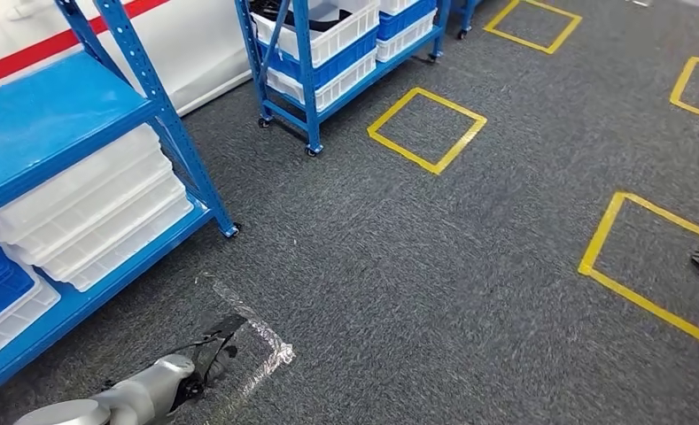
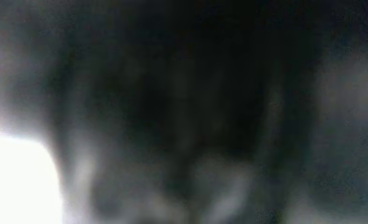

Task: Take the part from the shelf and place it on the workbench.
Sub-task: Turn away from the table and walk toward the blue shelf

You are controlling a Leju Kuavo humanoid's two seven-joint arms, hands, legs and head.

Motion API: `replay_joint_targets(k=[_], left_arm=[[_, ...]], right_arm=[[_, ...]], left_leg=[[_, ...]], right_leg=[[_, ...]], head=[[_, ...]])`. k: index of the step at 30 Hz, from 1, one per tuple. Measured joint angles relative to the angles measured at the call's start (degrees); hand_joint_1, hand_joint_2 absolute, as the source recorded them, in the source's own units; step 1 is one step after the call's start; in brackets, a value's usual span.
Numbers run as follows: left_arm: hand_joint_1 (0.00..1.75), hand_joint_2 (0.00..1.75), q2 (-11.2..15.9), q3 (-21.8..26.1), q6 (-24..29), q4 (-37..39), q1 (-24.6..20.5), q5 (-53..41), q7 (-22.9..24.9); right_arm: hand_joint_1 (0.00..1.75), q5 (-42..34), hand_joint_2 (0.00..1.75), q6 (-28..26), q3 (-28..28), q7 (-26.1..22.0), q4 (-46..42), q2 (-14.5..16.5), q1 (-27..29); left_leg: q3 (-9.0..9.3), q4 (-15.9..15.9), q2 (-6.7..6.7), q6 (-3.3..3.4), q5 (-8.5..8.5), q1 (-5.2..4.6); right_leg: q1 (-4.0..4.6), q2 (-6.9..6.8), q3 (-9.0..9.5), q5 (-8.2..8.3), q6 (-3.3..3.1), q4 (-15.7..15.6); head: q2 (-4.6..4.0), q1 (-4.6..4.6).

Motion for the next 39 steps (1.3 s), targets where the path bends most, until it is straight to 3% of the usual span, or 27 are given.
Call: replay_joint_targets(k=[1,3,5,6,7,8,10,12,14,16,17,19,20,21,22,23,25,27,28,29,30,32,33,34,36,37,39], left_arm=[[0.00,1.75,0.0,0.0,0.3,0.0,0.0,-0.1,0.1],[0.00,1.75,-0.1,-0.3,0.6,0.0,-0.1,-0.3,0.2],[0.00,1.75,-0.2,-0.6,0.7,0.0,0.0,0.0,0.3],[0.00,1.75,-0.2,-0.7,0.8,0.0,0.1,0.2,0.4],[0.00,1.75,-0.1,-0.7,0.8,0.0,0.3,0.4,0.4],[0.00,1.75,0.0,-0.7,0.9,0.0,0.4,0.6,0.4],[0.00,1.75,0.2,-0.7,0.9,0.0,0.4,0.9,0.3],[0.00,1.75,0.3,-0.7,0.9,0.0,0.2,1.1,0.2],[0.00,1.75,0.4,-0.7,1.0,0.0,0.2,1.4,0.1],[0.00,1.75,0.6,-0.7,1.0,0.0,0.3,1.6,0.1],[0.00,1.75,0.6,-0.7,1.0,0.0,0.2,1.7,0.1],[0.00,1.75,0.6,-0.7,0.9,0.0,0.0,1.8,0.1],[0.00,1.75,0.6,-0.7,0.9,0.0,0.0,1.8,0.1],[0.00,1.75,0.6,-0.7,0.8,0.0,0.0,1.9,0.1],[0.00,1.75,0.6,-0.7,0.8,0.0,0.0,1.9,0.2],[0.00,1.75,0.6,-0.7,0.8,0.0,0.0,1.9,0.2],[0.00,1.75,0.7,-0.7,0.7,0.0,0.0,2.2,0.3],[0.00,1.75,0.7,-0.7,0.7,0.0,-0.1,2.5,0.4],[0.00,1.75,0.9,-0.7,0.8,0.0,-0.1,2.7,0.5],[0.00,1.75,1.0,-0.7,0.8,0.0,-0.1,2.7,0.5],[0.00,1.75,1.2,-0.7,0.8,0.0,0.1,2.7,0.5],[0.00,1.75,1.4,-0.7,0.8,0.1,0.3,2.7,0.5],[0.00,1.75,1.4,-0.7,0.8,0.1,0.3,2.8,0.5],[0.00,1.75,1.4,-0.7,0.7,0.1,0.3,2.8,0.5],[0.00,1.75,1.4,-0.7,0.8,0.1,0.4,2.8,0.5],[0.00,1.75,1.4,-0.7,0.8,0.1,0.5,2.8,0.5],[0.00,1.75,1.5,-0.7,1.0,0.1,0.6,3.0,0.4]], right_arm=[[0.00,0.1,0.00,-0.1,0.1,-0.3,0.0,0.1,0.0],[0.00,0.2,0.00,-0.5,0.2,-0.9,0.0,0.1,0.1],[0.00,0.2,0.00,-1.1,0.3,-1.4,0.0,0.1,0.4],[0.00,0.2,0.00,-1.5,0.3,-1.7,0.0,0.1,0.4],[0.00,0.2,0.00,-1.8,0.3,-1.9,0.0,0.0,0.5],[0.00,0.3,0.00,-2.0,0.3,-2.1,0.0,0.0,0.5],[0.00,0.5,0.00,-2.2,0.4,-2.5,0.0,0.0,0.5],[0.00,0.9,0.00,-2.1,0.6,-2.8,0.0,0.0,0.5],[0.00,1.3,0.00,-2.0,0.8,-3.0,0.0,0.0,0.3],[0.00,1.6,0.00,-1.9,1.0,-3.1,0.0,0.0,0.1],[0.00,1.6,0.00,-1.8,1.1,-3.2,0.0,0.0,0.0],[0.00,1.6,0.00,-1.7,1.2,-3.7,0.0,0.0,-0.1],[0.00,1.6,0.00,-1.5,1.2,-3.9,0.0,0.0,-0.2],[0.00,1.6,0.00,-1.4,1.3,-4.0,0.0,-0.1,-0.3],[0.00,1.7,0.00,-1.2,1.3,-4.0,0.0,-0.1,-0.4],[0.00,1.9,0.00,-1.2,1.4,-3.7,0.0,-0.1,-0.5],[0.00,2.5,0.00,-1.5,1.6,-2.7,0.0,-0.1,-0.4],[0.00,3.0,0.00,-2.2,1.8,-1.5,0.0,0.1,-0.5],[0.00,3.0,0.00,-2.4,1.8,-1.1,0.0,0.2,-0.5],[0.00,3.1,0.00,-2.6,1.9,-0.8,-0.1,0.3,-0.5],[0.00,3.1,0.00,-2.8,1.9,-0.6,-0.1,0.4,-0.6],[0.00,3.1,0.00,-3.0,1.9,-0.4,-0.1,0.5,-0.6],[0.00,3.2,0.00,-3.1,1.9,-0.3,-0.1,0.6,-0.6],[0.00,3.2,0.00,-3.1,1.9,-0.3,-0.1,0.6,-0.5],[0.00,3.3,0.00,-3.2,2.0,-0.2,-0.1,0.6,-0.5],[0.00,3.5,0.00,-3.3,2.0,-0.1,-0.1,0.5,-0.5],[0.00,3.8,0.00,-4.1,2.1,0.3,-0.1,0.6,-0.5]], left_leg=[[-0.59,1.2,1.20,-0.25,-0.75,-0.16],[-3.23,7.1,4.98,-0.61,-3.76,-0.32],[-6.37,13.6,6.76,-1.03,-6.05,-0.14],[-6.89,14.5,7.14,-1.19,-5.85,-0.02],[-6.29,13.3,7.47,-1.31,-4.66,0.10],[-4.63,10.1,8.04,-1.34,-2.76,0.19],[-0.68,2.7,10.45,-1.01,-0.10,-0.14],[1.03,-0.3,11.58,-0.26,0.15,-0.65],[1.12,-0.5,10.32,0.42,0.05,-0.77],[1.46,-1.0,9.19,0.94,0.11,-0.52],[1.64,-1.2,8.69,1.21,0.16,-0.34],[1.77,-1.2,7.60,1.53,0.11,-0.26],[1.79,-1.2,6.99,1.59,0.08,-0.26],[1.84,-1.2,6.25,1.60,0.04,-0.24],[1.89,-1.1,5.44,1.56,0.00,-0.19],[1.97,-0.9,4.59,1.45,-0.08,-0.10],[1.81,-0.3,2.93,0.95,-0.30,0.06],[1.02,0.2,1.57,0.32,-0.15,0.17],[0.62,0.2,0.88,-0.04,0.13,0.20],[0.30,0.1,0.23,-0.33,0.44,0.27],[0.09,0.2,0.62,-0.60,0.49,0.25],[-1.12,2.5,3.68,-0.93,-0.92,0.02],[-2.45,5.4,5.69,-1.02,-2.46,-0.06],[-4.20,9.2,6.84,-1.11,-4.14,-0.09],[-7.16,15.5,7.40,-1.10,-6.13,-0.07],[-7.34,16.0,7.44,-0.96,-5.73,-0.09],[-4.40,10.8,8.15,-0.25,-2.47,-0.36]], right_leg=[[-0.08,-0.92,0.35,0.16,-0.29,-0.4],[0.08,-2.84,0.85,0.22,-0.69,-0.9],[0.29,-4.64,1.03,-0.03,-1.00,-0.8],[0.32,-5.45,1.15,-0.19,-1.06,-0.8],[0.32,-6.18,1.32,-0.39,-1.04,-0.8],[0.30,-6.87,1.60,-0.66,-0.94,-0.7],[0.47,-8.13,2.17,-1.34,-0.52,-0.6],[0.76,-9.23,2.53,-1.91,0.05,-0.5],[0.87,-10.16,2.93,-2.32,0.62,-0.7],[0.67,-8.99,2.64,-3.51,1.23,0.7],[0.54,-7.69,1.62,-4.79,1.49,2.9],[0.35,-5.43,-2.24,-8.05,1.71,10.4],[0.31,-4.98,-4.17,-9.05,1.78,13.9],[0.28,-4.78,-5.31,-8.97,1.84,15.8],[0.22,-4.64,-5.41,-7.76,1.88,15.5],[0.10,-4.42,-4.47,-5.59,1.91,13.1],[-0.34,-2.21,-1.71,-1.73,1.99,6.2],[-0.64,0.25,-0.25,-0.93,1.78,2.2],[-0.58,0.62,-0.10,-1.19,1.55,1.9],[-0.54,0.05,0.02,-1.22,1.18,1.6],[-0.50,-0.60,0.17,-1.05,0.80,1.5],[-0.40,-2.05,0.46,-0.78,0.01,1.1],[-0.24,-2.82,0.57,-0.75,-0.28,1.0],[-0.06,-3.64,0.60,-0.78,-0.47,0.9],[0.30,-5.29,0.66,-0.93,-0.74,0.9],[0.46,-6.07,0.76,-1.04,-0.86,1.0],[0.77,-7.53,1.20,-1.37,-1.01,0.9]], head=[[0.00,-0.10],[0.00,-0.36],[0.00,-0.39],[0.00,-0.43],[0.00,-0.43],[0.00,-0.45],[0.00,-0.43],[0.00,-0.31],[0.00,-0.21],[0.00,-0.11],[0.00,-0.03],[0.00,0.13],[0.00,0.16],[0.00,0.15],[0.00,0.16],[0.00,0.16],[0.00,0.24],[0.00,0.29],[0.00,0.29],[0.00,0.24],[0.00,0.17],[0.00,-0.16],[0.00,-0.34],[0.00,-0.47],[0.00,-0.49],[0.00,-0.50],[0.00,-0.50]])
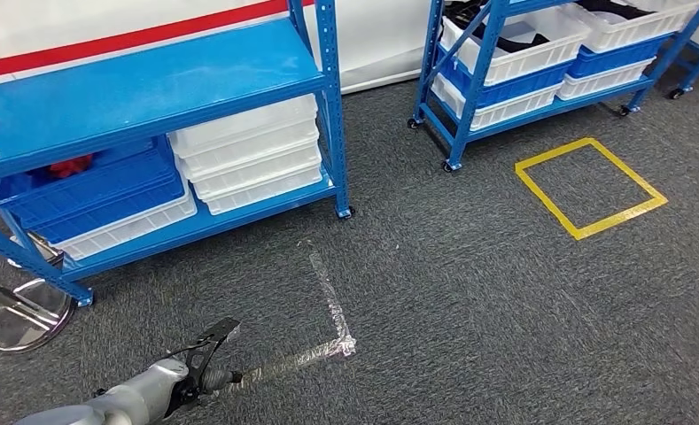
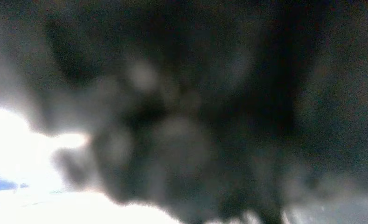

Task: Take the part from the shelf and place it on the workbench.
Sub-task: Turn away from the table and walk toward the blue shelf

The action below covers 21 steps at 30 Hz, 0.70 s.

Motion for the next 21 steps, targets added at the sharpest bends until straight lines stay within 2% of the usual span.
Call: replay_joint_targets(k=[2,3,4,5,6,7,9,10,12,13,14,16,17,18,19,21], left_arm=[[0.00,1.75,0.1,0.0,0.2,0.0,-0.1,0.4,-0.1],[0.00,1.75,0.1,0.0,0.3,0.0,-0.2,0.6,-0.2],[0.00,1.75,0.2,0.0,0.3,0.0,-0.2,0.8,-0.2],[0.00,1.75,0.3,0.0,0.3,0.0,-0.2,1.0,-0.3],[0.00,1.75,0.5,0.0,0.4,0.0,-0.1,1.1,-0.3],[0.00,1.75,0.6,0.0,0.3,0.0,0.1,1.1,-0.4],[0.00,1.75,0.7,0.0,0.2,0.0,0.1,0.9,-0.4],[0.00,1.75,0.7,0.0,0.1,0.0,0.1,0.6,-0.5],[0.00,1.75,0.8,0.0,-0.1,0.0,0.0,0.3,-0.5],[0.00,1.31,0.8,0.0,-0.2,0.0,0.1,0.3,-0.5],[0.00,0.87,0.8,0.0,-0.2,0.0,0.2,0.3,-0.5],[0.00,0.00,0.9,0.0,-0.4,0.0,0.3,0.6,-0.5],[0.00,0.00,1.0,0.0,-0.4,0.1,0.4,0.8,-0.4],[0.00,0.00,1.1,0.0,-0.4,0.1,0.4,0.8,-0.4],[0.00,0.00,1.3,0.0,-0.4,0.1,0.5,0.9,-0.4],[0.00,0.00,1.7,0.0,-0.2,0.1,0.7,0.9,-0.3]], right_arm=[[0.00,0.3,0.00,-1.3,0.1,0.8,0.0,0.0,0.0],[0.00,0.5,0.00,-2.0,0.2,1.2,0.0,0.1,0.0],[0.00,0.7,0.00,-2.8,0.3,1.4,0.0,0.1,0.0],[0.00,0.9,0.00,-3.6,0.5,1.4,0.0,0.1,-0.1],[0.00,1.0,0.00,-4.3,0.7,1.1,-0.1,0.2,-0.2],[0.00,1.1,0.00,-4.9,0.9,0.5,-0.1,0.2,-0.2],[0.00,1.2,0.00,-5.7,1.2,-0.7,-0.1,0.2,-0.2],[0.00,1.4,0.00,-5.9,1.3,-1.1,-0.1,0.2,-0.1],[0.00,1.6,0.00,-6.4,1.5,-1.6,-0.1,0.1,-0.2],[0.00,1.8,0.00,-6.7,1.6,-1.6,-0.1,0.0,-0.3],[0.00,1.8,0.00,-7.1,1.8,-1.4,-0.1,0.0,-0.3],[0.00,1.9,0.87,-8.0,2.1,0.0,-0.1,0.0,-0.3],[0.00,1.7,1.31,-8.5,2.2,1.1,-0.1,0.0,-0.3],[0.00,1.5,1.75,-9.0,2.2,2.1,-0.1,-0.1,-0.3],[0.00,1.3,1.75,-9.6,2.2,2.9,-0.1,0.0,-0.4],[0.00,1.1,1.75,-10.7,2.2,3.4,-0.2,0.0,-0.5]], left_leg=[[4.00,-7.2,2.55,1.06,2.20,-0.94],[5.13,-9.4,3.51,1.49,2.45,-1.37],[5.52,-10.2,3.87,1.77,2.15,-1.73],[5.65,-10.6,3.35,1.94,2.15,-1.87],[5.87,-10.9,2.69,2.09,2.30,-1.60],[6.23,-11.5,2.06,2.22,2.45,-1.34],[6.89,-12.4,0.86,2.49,2.78,-0.60],[6.95,-12.5,0.22,2.58,2.81,-0.49],[6.89,-12.4,-1.17,2.65,2.82,-0.30],[6.88,-12.3,-1.95,2.63,2.81,-0.20],[6.88,-12.2,-2.67,2.57,2.78,-0.07],[6.79,-11.7,-3.97,2.18,2.54,0.22],[6.59,-11.3,-4.42,1.82,2.40,0.26],[6.22,-10.9,-4.82,1.43,2.35,0.26],[5.77,-10.6,-5.06,1.11,2.31,0.21],[5.24,-10.4,-5.11,1.46,2.55,0.12]], right_leg=[[0.30,-1.29,0.45,-0.43,0.12,0.0],[0.45,-1.89,0.58,-0.59,0.27,-0.1],[0.55,-2.53,0.67,-0.71,0.46,-0.2],[0.64,-3.19,0.84,-0.80,0.63,-0.4],[0.64,-3.49,0.99,-0.99,0.86,-0.5],[0.61,-2.79,1.10,-1.32,1.15,-0.3],[0.35,0.34,-0.30,-3.26,1.82,3.0],[0.11,1.91,-1.86,-4.70,2.12,6.2],[-0.35,2.84,-5.44,-7.03,2.65,13.0],[-0.54,2.89,-6.36,-6.88,2.87,14.6],[-0.72,2.91,-6.34,-5.67,3.06,14.2],[-1.15,3.15,-4.07,-1.35,3.44,8.3],[-1.30,3.54,-2.89,0.17,3.58,5.0],[-1.38,3.93,-2.02,0.94,3.45,2.6],[-1.45,4.30,-1.72,0.98,3.22,1.2],[-1.37,4.60,-1.67,0.76,2.56,0.5]], head=[[0.00,0.02],[0.00,0.06],[0.00,0.08],[0.00,0.08],[0.00,0.10],[0.00,0.16],[0.00,0.35],[0.00,0.43],[0.00,0.43],[0.00,0.43],[0.00,0.43],[0.00,0.46],[0.00,0.54],[0.00,0.58],[0.00,0.58],[0.00,0.48]])
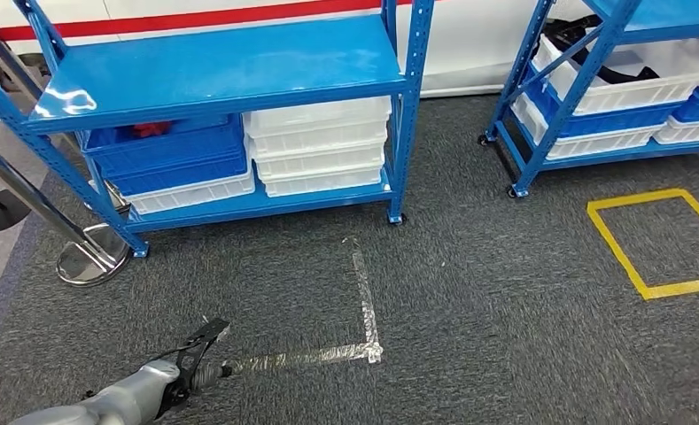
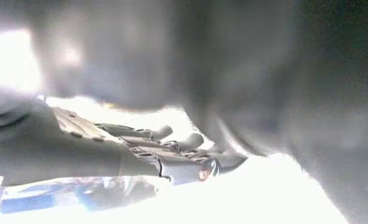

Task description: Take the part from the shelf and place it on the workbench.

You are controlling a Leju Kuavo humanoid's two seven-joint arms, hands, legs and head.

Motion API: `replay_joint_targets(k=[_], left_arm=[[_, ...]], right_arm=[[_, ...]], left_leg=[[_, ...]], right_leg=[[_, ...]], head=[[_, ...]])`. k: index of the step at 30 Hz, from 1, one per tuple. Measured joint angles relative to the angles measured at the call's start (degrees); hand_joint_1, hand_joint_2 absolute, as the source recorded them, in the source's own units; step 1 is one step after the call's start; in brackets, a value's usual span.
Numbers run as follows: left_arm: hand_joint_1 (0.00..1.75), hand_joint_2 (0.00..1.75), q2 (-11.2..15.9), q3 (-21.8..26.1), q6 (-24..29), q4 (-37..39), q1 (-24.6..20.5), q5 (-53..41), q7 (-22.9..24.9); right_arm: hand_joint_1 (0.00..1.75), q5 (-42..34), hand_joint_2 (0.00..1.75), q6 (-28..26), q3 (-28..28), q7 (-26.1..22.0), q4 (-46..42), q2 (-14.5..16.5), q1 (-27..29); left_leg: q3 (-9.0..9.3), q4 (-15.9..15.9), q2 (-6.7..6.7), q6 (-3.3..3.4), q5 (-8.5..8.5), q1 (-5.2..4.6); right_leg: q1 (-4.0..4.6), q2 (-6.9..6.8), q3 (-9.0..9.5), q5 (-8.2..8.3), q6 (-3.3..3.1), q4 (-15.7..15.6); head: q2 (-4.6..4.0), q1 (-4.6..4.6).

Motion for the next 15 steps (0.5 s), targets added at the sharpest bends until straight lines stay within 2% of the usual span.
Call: replay_joint_targets(k=[2,4,8,11,15], left_arm=[[0.00,0.87,0.2,0.0,0.1,0.0,0.2,0.0,0.0],[0.00,1.75,0.4,0.0,0.2,0.0,0.2,0.2,0.0],[0.00,1.75,0.9,0.0,0.8,0.1,0.4,1.7,-0.4],[0.00,1.75,1.2,0.0,1.3,0.1,0.6,2.7,-0.7],[0.00,1.75,1.2,0.0,1.3,0.1,0.7,2.9,-0.7]], right_arm=[[0.00,0.0,0.87,-0.8,0.0,0.0,0.0,0.1,-0.1],[0.00,0.1,0.00,-1.6,0.0,-0.1,0.0,0.2,-0.2],[0.00,-0.4,0.00,-5.7,0.1,-2.2,0.0,0.2,0.3],[0.00,-1.0,0.00,-6.1,0.0,-2.7,0.0,0.2,0.7],[0.00,-1.4,0.00,-5.8,0.0,-2.7,0.0,0.2,0.9]], left_leg=[[0.13,-0.2,0.15,0.75,0.16,-0.03],[0.42,-0.4,0.22,0.84,0.18,-0.01],[0.74,-0.8,0.22,0.62,0.31,0.00],[0.82,-0.9,0.31,0.46,0.29,0.01],[0.86,-1.1,0.34,-0.73,0.17,0.11]], right_leg=[[0.13,0.12,0.00,0.15,-0.25,-0.1],[0.24,0.19,0.14,0.16,-0.40,-0.1],[0.30,0.20,0.27,0.08,-0.64,-0.1],[0.35,0.28,0.27,0.02,-0.80,-0.1],[0.40,0.28,0.28,-0.05,-0.91,-0.1]], head=[[0.00,-0.05],[0.00,-0.03],[0.00,-0.04],[0.00,-0.03],[0.00,-0.03]])
